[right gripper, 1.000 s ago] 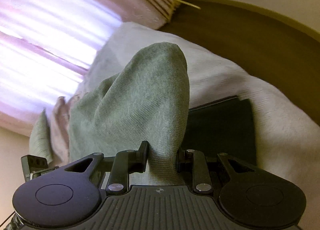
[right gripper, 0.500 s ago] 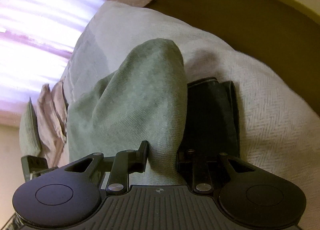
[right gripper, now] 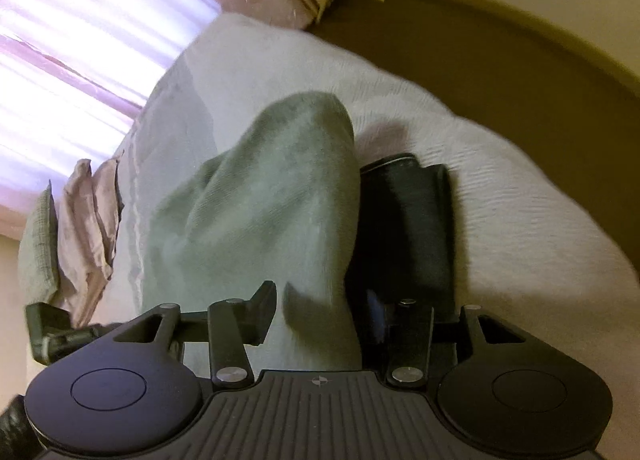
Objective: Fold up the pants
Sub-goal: 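Lower the bundle onto the dark cloth and open both grippers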
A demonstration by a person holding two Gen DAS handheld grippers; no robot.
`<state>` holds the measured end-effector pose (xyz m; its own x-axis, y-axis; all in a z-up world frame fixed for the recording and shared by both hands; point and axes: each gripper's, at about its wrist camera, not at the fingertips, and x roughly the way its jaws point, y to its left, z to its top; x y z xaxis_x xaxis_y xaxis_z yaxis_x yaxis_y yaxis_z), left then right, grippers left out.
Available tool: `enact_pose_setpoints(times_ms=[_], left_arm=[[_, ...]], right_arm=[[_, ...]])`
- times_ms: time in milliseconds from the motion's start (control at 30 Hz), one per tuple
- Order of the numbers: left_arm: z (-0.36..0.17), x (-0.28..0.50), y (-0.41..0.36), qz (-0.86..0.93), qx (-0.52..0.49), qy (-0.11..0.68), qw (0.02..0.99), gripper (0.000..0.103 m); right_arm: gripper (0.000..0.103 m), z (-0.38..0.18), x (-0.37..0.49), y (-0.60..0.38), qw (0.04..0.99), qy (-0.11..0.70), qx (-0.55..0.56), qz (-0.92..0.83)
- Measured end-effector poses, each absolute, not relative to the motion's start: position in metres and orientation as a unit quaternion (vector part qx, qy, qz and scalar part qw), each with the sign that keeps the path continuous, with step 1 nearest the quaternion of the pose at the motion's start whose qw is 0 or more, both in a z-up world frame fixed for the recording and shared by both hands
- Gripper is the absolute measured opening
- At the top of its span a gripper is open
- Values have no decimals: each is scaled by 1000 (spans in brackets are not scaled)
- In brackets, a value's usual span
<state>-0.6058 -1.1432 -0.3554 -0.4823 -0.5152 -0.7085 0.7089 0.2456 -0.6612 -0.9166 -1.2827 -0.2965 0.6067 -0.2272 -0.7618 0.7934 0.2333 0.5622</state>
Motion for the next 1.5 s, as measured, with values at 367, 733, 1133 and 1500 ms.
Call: enact_pose_setpoints(times_ms=[367, 733, 1133, 1500], left_arm=[[-299, -628, -1098, -676, 111, 549, 479, 41], [-349, -634, -1105, -660, 169, 537, 498, 56], [-292, -639, -1076, -649, 152, 518, 535, 47], [-208, -676, -993, -613, 175, 472, 609, 54]], right_arm=[[33, -254, -910, -1156, 809, 244, 458, -274], [27, -288, -910, -1154, 807, 271, 430, -301], [35, -270, -957, -1125, 759, 272, 430, -407], [63, -215, -956, -1053, 728, 292, 432, -446]])
